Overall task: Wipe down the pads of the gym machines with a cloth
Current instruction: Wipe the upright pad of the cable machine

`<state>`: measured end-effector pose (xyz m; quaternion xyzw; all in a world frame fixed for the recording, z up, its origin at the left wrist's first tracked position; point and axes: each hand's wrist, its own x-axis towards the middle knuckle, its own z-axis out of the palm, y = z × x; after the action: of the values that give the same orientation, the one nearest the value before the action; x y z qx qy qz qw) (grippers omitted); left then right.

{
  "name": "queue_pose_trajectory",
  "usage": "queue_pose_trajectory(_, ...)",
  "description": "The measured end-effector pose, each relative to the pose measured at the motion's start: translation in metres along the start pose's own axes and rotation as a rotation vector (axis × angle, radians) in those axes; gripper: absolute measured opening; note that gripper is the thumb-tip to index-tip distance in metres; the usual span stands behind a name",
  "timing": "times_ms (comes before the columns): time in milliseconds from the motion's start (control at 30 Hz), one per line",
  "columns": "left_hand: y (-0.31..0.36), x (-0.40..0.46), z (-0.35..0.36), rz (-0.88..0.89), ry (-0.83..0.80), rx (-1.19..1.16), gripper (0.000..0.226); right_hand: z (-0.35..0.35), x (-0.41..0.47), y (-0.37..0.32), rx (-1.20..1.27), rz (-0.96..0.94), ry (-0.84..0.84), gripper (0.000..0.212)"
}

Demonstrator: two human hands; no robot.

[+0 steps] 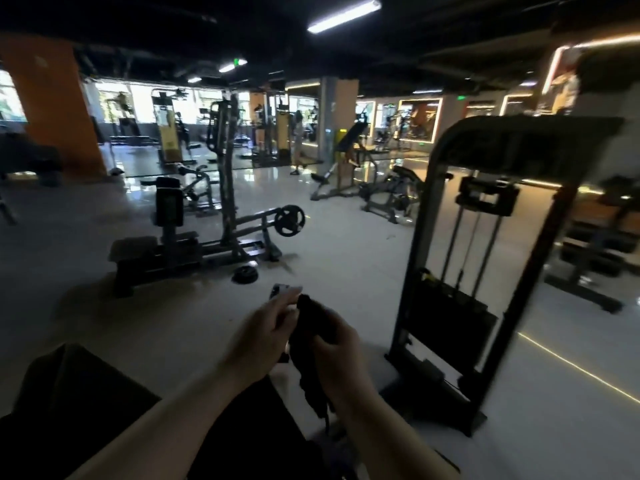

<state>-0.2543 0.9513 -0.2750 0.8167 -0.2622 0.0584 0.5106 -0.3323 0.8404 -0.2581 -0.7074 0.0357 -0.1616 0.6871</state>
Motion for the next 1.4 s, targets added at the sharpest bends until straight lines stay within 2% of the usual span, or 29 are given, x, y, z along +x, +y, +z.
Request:
queue_pose_trajectory(267, 0.08, -0.006, 0.08, 0.204, -0.148, -0.07, 0.041, -0.102, -0.062, -0.033, -0.04, -0.03, 0.25, 0.028)
queue_pose_trajectory(400, 0.101, -0.038, 0.124, 0.213, -0.201, -0.104, 0.037, -0.145, -0.098, -0.023, -0.094, -0.024, 0.273, 0.035)
queue_pose_trajectory(500, 0.1, -0.065, 0.155, 0.175, -0.214, -0.09, 0.035, -0.175, -0.116, 0.002, -0.227, -0.004, 0.239, 0.036)
queue_pose_trajectory(633, 0.078, -0.1, 0.186, 0.119, -0.217, 0.019, 0.029, -0.204, -0.135, 0.052, -0.367, 0.008, 0.122, 0.04)
queue_pose_trajectory(767, 0.042, -0.138, 0.209, 0.123, -0.193, 0.131, 0.026, -0.216, -0.154, 0.108, -0.449, -0.017, 0.01, 0.053)
queue_pose_trajectory(900, -0.009, -0.165, 0.234, 0.059, -0.22, 0.1, 0.04, -0.215, -0.161, 0.169, -0.43, 0.016, -0.016, 0.063)
queue_pose_trajectory(967, -0.035, -0.173, 0.244, 0.081, -0.232, 0.134, 0.048, -0.21, -0.162, 0.196, -0.409, 0.021, -0.035, 0.067)
queue_pose_trajectory(1200, -0.123, -0.171, 0.268, 0.162, -0.268, 0.204, 0.042, -0.198, -0.149, 0.286, -0.467, -0.015, -0.097, 0.049)
queue_pose_trajectory(1400, -0.163, -0.136, 0.289, 0.235, -0.292, 0.234, 0.043, -0.208, -0.11, 0.315, -0.683, -0.096, -0.102, 0.045)
